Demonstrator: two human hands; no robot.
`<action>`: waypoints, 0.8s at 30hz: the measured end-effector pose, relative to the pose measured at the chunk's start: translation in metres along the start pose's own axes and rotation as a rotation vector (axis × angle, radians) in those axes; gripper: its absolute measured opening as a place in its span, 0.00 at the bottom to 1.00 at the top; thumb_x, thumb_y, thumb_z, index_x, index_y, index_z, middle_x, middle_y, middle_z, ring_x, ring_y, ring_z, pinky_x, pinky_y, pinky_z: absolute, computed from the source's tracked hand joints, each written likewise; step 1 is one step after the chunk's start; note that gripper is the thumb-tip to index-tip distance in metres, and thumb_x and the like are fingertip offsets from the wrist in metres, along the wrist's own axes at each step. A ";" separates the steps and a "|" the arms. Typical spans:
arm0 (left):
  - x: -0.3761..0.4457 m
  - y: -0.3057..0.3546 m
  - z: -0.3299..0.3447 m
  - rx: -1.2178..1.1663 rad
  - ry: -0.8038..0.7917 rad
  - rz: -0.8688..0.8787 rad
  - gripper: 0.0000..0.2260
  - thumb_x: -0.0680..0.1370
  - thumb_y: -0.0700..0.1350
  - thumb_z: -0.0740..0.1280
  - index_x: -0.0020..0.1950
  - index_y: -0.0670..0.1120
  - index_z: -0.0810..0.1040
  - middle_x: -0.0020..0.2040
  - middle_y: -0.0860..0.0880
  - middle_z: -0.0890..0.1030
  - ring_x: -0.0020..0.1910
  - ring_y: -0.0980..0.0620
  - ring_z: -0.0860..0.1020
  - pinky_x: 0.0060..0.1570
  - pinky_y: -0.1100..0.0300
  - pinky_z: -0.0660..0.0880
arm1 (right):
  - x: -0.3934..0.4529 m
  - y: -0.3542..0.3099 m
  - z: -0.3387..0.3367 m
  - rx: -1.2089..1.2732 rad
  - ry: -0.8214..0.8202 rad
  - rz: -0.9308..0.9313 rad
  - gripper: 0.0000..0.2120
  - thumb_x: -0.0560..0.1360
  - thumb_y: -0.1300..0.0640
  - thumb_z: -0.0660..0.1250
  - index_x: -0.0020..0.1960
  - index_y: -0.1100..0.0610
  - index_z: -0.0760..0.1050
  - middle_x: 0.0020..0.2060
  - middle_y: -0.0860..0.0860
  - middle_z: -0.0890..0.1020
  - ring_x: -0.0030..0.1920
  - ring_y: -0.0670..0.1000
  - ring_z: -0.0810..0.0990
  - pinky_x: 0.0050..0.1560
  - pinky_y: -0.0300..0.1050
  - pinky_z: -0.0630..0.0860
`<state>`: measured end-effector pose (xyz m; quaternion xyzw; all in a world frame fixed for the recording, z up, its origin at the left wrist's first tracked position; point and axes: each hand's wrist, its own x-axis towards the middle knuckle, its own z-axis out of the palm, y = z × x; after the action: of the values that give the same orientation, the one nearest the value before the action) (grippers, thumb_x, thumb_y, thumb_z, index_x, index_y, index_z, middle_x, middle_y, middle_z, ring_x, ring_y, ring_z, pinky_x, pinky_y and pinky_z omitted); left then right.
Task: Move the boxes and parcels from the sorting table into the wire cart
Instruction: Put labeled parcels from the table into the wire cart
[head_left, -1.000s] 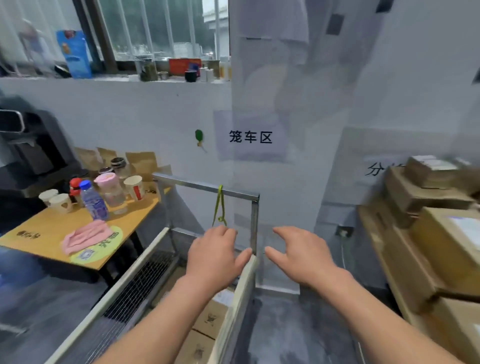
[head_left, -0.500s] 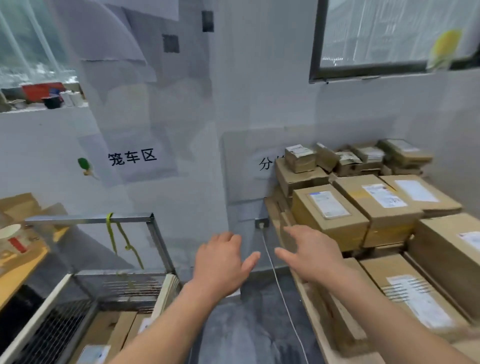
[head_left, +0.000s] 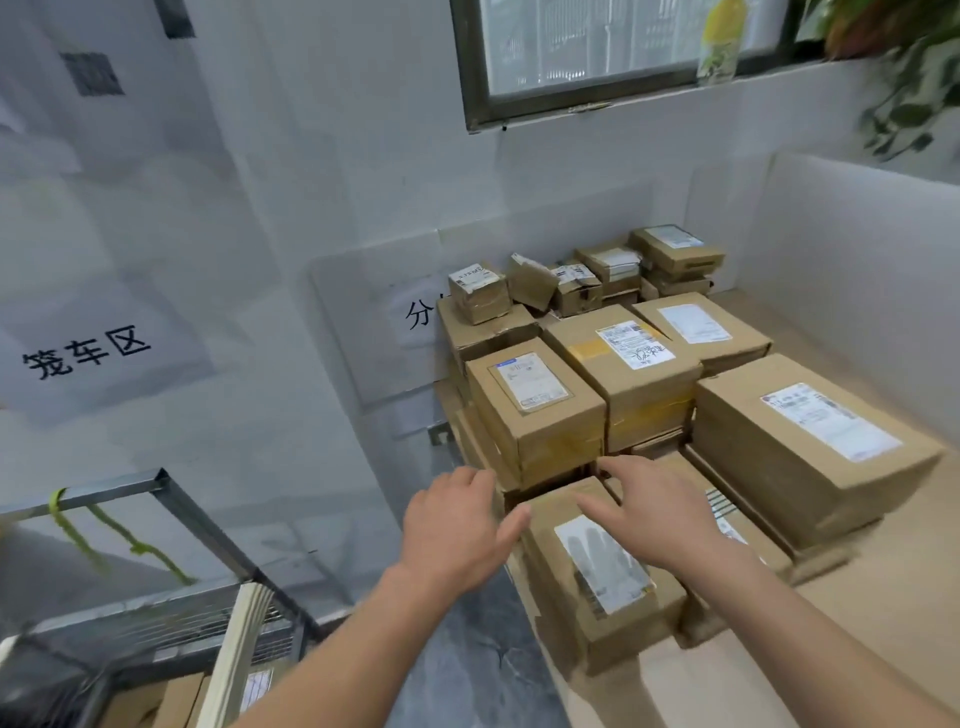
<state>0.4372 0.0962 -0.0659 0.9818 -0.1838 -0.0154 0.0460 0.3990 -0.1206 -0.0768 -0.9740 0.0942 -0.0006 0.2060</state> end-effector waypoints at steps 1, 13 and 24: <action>0.004 0.005 0.004 -0.010 -0.009 0.019 0.27 0.80 0.67 0.54 0.69 0.50 0.72 0.67 0.50 0.75 0.66 0.48 0.73 0.60 0.50 0.72 | 0.000 0.009 0.002 0.002 -0.004 0.024 0.31 0.78 0.35 0.62 0.77 0.47 0.68 0.74 0.45 0.73 0.72 0.49 0.72 0.65 0.49 0.74; 0.039 0.024 0.076 -0.027 -0.192 0.150 0.24 0.80 0.67 0.55 0.66 0.52 0.72 0.60 0.51 0.77 0.55 0.48 0.77 0.49 0.52 0.77 | -0.005 0.053 0.059 -0.011 -0.140 0.312 0.28 0.76 0.39 0.65 0.73 0.48 0.72 0.66 0.47 0.79 0.63 0.51 0.78 0.52 0.46 0.76; 0.057 0.006 0.135 -0.111 -0.317 0.202 0.21 0.79 0.65 0.57 0.61 0.52 0.74 0.53 0.51 0.78 0.48 0.50 0.78 0.47 0.51 0.79 | 0.005 0.063 0.094 -0.033 -0.161 0.394 0.12 0.74 0.42 0.66 0.49 0.49 0.76 0.41 0.46 0.79 0.41 0.46 0.78 0.41 0.47 0.80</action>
<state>0.4821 0.0587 -0.2001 0.9395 -0.2853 -0.1754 0.0719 0.3965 -0.1399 -0.1885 -0.9369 0.2660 0.1192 0.1930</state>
